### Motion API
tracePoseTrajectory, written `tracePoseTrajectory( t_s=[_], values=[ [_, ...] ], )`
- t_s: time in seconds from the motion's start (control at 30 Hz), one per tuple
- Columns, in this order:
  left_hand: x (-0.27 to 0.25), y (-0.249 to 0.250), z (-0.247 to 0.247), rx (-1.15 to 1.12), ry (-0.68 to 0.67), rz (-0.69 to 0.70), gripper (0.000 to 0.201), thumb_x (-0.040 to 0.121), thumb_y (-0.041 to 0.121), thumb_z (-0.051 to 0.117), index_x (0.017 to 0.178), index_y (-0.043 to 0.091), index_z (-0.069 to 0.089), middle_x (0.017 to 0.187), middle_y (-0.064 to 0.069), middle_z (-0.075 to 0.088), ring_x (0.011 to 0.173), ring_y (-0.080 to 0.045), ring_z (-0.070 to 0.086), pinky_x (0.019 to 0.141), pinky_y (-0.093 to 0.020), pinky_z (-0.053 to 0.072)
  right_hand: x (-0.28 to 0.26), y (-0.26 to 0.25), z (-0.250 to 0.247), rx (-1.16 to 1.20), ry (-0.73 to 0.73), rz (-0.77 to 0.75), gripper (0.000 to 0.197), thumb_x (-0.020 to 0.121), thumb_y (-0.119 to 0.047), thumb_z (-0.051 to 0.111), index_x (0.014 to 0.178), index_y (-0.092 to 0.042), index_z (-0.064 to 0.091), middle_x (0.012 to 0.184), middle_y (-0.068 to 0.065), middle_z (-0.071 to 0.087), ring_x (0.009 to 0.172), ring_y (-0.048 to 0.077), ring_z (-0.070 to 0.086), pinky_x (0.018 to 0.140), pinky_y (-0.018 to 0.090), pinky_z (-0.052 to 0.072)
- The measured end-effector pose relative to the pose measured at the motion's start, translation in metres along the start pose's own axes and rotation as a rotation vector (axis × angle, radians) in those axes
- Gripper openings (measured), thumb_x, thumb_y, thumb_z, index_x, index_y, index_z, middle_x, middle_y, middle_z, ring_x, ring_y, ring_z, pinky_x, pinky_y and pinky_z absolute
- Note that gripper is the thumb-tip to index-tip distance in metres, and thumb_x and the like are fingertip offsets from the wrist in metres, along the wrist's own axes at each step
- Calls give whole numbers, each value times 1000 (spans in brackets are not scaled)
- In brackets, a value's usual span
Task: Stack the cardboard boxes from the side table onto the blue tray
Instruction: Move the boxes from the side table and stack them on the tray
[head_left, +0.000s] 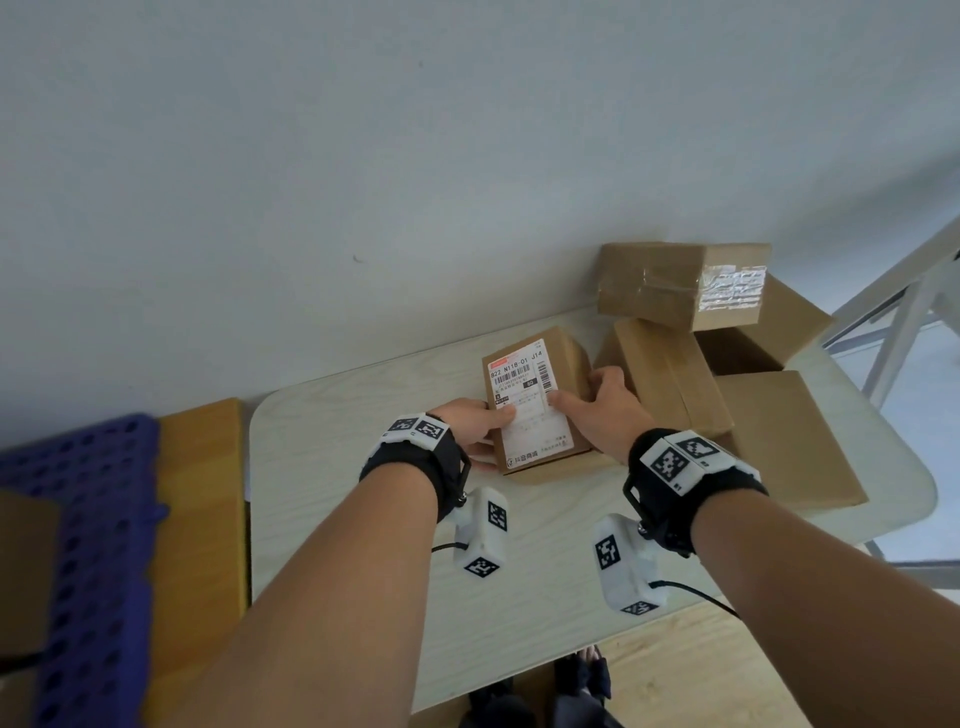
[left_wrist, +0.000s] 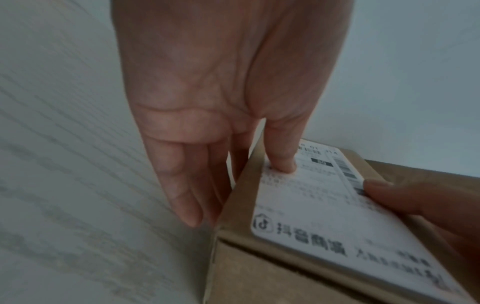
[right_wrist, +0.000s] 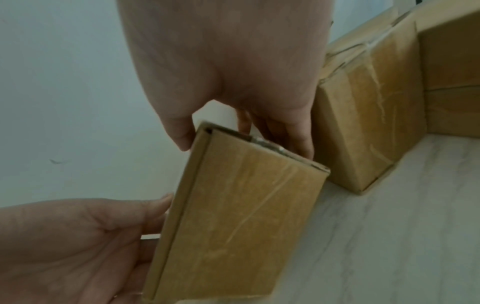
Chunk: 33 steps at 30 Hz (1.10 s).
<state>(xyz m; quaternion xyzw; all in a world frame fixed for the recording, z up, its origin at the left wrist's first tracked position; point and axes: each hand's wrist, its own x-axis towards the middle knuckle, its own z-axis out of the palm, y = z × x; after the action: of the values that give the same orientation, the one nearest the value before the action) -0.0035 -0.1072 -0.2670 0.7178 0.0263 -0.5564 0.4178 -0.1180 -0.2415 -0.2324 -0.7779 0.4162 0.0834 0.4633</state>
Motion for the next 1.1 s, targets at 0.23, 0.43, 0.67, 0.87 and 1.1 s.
tracePoseTrajectory(
  t_s=[0.23,0.43,0.67,0.87,1.1],
  values=[
    [-5,-7,-6,-35,72,30,26,101,22,53,122,9,59,114,-13,69,107,-30,66,96,-52,53,-9,-8,10,78,5,44,78,88,-41,68,144,-11,24,126,11,56,97,26,63,70,35,58],
    [-22,-8,-15,-106,75,55,34,98,46,51,98,14,62,98,-8,68,104,-30,65,100,-51,51,-22,-14,9,259,-27,88,78,89,-37,68,148,-12,24,127,11,58,94,22,61,56,27,46],
    [-53,-9,-29,-197,1,124,71,65,83,51,107,27,68,115,-8,71,111,-33,64,100,-57,48,-46,-34,8,430,-101,65,59,91,-31,65,139,-14,36,107,5,66,92,21,63,75,38,49],
    [-94,-18,-28,-207,18,219,66,65,77,63,110,29,67,116,-7,71,110,-30,65,101,-54,47,-76,-39,6,477,-120,32,51,91,-37,63,134,-14,47,111,7,69,100,26,64,83,44,52],
    [-146,-57,-9,-201,66,270,37,88,63,56,101,29,65,114,-7,69,109,-27,63,102,-50,48,-134,-18,7,490,-162,-7,44,94,-39,59,129,-14,51,113,9,67,101,26,63,83,43,52]
  ],
)
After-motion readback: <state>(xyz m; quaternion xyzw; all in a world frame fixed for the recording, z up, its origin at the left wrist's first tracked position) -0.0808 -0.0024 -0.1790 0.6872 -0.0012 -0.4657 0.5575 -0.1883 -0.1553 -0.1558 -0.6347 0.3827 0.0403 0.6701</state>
